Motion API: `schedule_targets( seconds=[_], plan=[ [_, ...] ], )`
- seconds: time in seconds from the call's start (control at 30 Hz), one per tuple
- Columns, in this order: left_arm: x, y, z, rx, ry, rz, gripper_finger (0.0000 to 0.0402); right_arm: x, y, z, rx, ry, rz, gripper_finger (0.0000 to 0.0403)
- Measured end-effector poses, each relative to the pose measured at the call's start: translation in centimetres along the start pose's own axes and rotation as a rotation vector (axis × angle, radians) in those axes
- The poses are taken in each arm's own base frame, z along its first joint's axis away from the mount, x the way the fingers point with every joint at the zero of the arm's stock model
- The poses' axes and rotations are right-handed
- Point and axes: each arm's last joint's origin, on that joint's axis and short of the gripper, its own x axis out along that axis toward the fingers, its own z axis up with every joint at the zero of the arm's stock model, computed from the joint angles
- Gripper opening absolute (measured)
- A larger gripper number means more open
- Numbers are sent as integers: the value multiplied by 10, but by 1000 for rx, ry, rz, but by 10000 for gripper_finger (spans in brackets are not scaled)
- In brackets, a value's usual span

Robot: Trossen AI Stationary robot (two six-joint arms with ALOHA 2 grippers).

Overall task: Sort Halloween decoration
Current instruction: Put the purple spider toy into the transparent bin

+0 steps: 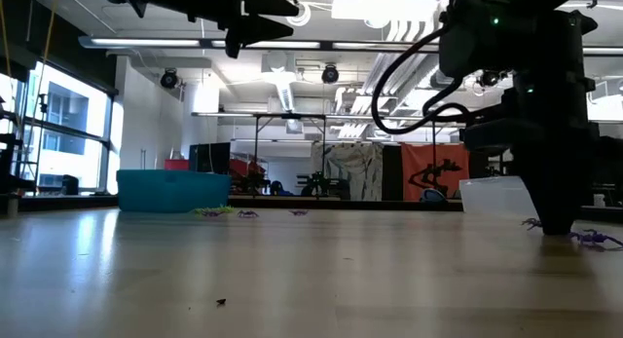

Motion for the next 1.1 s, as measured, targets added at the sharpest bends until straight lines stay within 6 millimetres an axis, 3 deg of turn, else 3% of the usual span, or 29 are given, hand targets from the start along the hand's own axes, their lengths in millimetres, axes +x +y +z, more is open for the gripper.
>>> schedule_targets(
  seconds=[0.13, 0.23, 0.37, 0.63, 0.77, 0.9, 1.1],
  plan=[
    [-5, 0, 5, 32, -24, 0, 182, -6, -3, -1, -63, -21, 9, 4],
    [-9, 2, 9, 35, -39, 5, 182, -22, -7, -1, -126, -126, 44, 2],
    [-14, 6, 15, 32, -69, 21, 182, -58, -15, -2, -231, -313, 172, 1],
    [-15, 7, 17, 8, -77, 25, 182, -149, -31, 7, -593, -924, 505, 0],
    [-15, 3, 16, -30, -74, 6, 182, -181, -37, 18, -666, -1187, 579, 0],
    [-16, 0, 16, -29, -72, -7, 182, -191, -42, 32, -690, -1289, 564, 0],
    [-16, -1, 15, -30, -71, -10, 182, -185, -42, 46, -698, -1196, 653, 0]
  ],
)
